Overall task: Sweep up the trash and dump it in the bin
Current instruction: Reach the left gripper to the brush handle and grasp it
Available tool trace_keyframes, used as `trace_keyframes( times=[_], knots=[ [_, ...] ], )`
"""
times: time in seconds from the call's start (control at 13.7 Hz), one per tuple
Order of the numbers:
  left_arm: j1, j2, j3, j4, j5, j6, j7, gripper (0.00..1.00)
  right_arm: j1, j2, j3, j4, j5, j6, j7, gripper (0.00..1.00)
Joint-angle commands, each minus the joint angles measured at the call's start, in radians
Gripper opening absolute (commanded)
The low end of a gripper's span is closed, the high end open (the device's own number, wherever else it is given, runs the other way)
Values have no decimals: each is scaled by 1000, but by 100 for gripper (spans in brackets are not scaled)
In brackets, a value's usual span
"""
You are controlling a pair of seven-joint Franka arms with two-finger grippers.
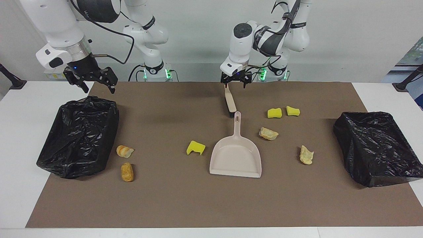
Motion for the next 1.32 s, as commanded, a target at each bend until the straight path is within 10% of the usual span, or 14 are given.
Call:
trace_keyframes(
  times=[0.0,0.88,1.17,1.24],
  knots=[
    [-57,-5,20,-61,-8,50,-24,100,-4,-6,0,0,17,9,14,100],
    [-210,-13,17,-182,-38,193,-32,94,-4,-6,0,0,17,9,14,100],
    [-204,-10,21,-179,-38,176,-14,3,-4,-6,0,0,17,9,14,100],
    [-197,-7,24,-170,-38,172,-12,0,-4,-6,0,0,17,9,14,100]
  ],
)
